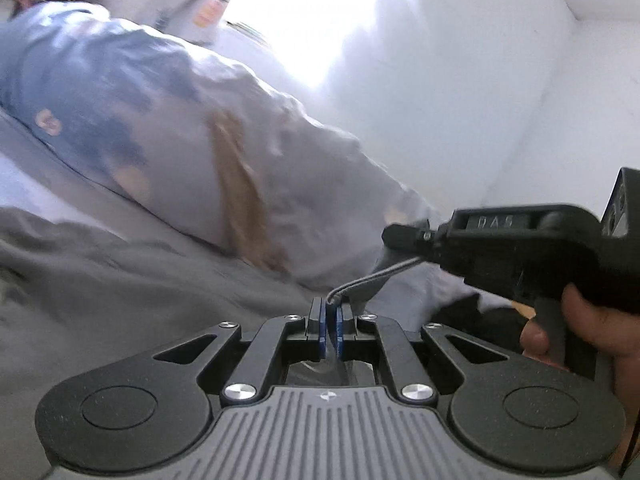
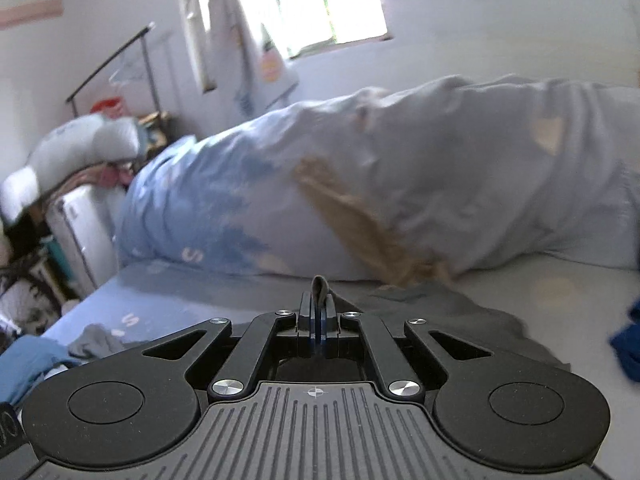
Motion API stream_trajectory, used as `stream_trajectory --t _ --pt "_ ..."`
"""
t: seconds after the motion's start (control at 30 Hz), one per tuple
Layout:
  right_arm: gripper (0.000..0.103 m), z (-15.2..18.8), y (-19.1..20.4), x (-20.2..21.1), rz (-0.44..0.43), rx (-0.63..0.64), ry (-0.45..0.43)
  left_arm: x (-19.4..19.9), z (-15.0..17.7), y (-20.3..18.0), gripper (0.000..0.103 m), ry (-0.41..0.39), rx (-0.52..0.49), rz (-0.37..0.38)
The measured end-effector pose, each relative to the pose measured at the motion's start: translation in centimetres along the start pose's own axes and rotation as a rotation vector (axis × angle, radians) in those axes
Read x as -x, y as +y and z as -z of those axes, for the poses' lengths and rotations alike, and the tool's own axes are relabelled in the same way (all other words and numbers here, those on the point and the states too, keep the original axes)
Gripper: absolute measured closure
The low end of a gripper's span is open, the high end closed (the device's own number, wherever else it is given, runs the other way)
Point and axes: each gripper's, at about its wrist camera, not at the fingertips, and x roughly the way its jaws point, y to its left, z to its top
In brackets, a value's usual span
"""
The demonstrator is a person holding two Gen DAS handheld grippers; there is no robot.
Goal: Fold clothes
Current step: 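Carry the held sleeve with both grippers across the shirt body, then open both grippers and lay the sleeve on the shirt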
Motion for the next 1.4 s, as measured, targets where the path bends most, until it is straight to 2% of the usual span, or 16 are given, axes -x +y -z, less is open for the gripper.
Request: stream_trajectory --t 0.3,0.53,0.83,0.9,1.03,1.07,1.1,1.17,1.23,1.3,1.37,1.4 --pt "0.100 0.1 7.6 -9.2 -0.089 0.092 0.083 -0.3 -3.5 9.6 0.095 0.042 0.133 -0.125" --pt "0.100 4.2 10.4 -18.6 -0.040 0.198 0.257 -1.8 -1.8 15.8 0.095 0.150 0.294 -0.246" --pt "0.100 5.5 13.2 -21.2 -0.045 0.279 0.282 -1.0 -2.8 17.3 0.095 0.133 0.335 -0.273" --pt "0.100 6.0 13.1 -22.7 -0.042 0.275 0.322 -1.2 -2.4 18.3 0.095 0.152 0.361 -0.290" --pt "0.095 7.0 12.6 -24.6 -0.030 0.277 0.375 -1.5 -1.8 19.0 0.090 0.170 0.337 -0.337" --pt "0.085 6.9 12.5 -24.7 -0.032 0.269 0.373 -1.5 -1.7 19.1 0.083 0.169 0.328 -0.350" --pt "0.076 6.7 12.3 -24.5 -0.039 0.253 0.367 -1.5 -1.5 19.4 0.081 0.171 0.334 -0.362" --pt "0.032 6.2 11.9 -23.3 -0.047 0.217 0.329 -1.4 -1.5 19.8 0.079 0.171 0.349 -0.375" --pt "0.024 5.3 11.2 -21.4 -0.065 0.172 0.274 -1.1 -1.6 20.0 0.076 0.165 0.353 -0.388" --pt "0.022 4.5 10.2 -19.0 -0.102 0.115 0.220 -0.8 -2.0 19.7 0.063 0.150 0.338 -0.405" --pt "0.014 3.9 7.9 -14.9 -0.126 0.018 0.126 -0.5 -2.3 19.2 0.046 0.128 0.319 -0.413" --pt "0.011 4.1 6.4 -12.6 -0.122 -0.016 0.077 -0.4 -2.5 18.9 0.043 0.116 0.308 -0.414"
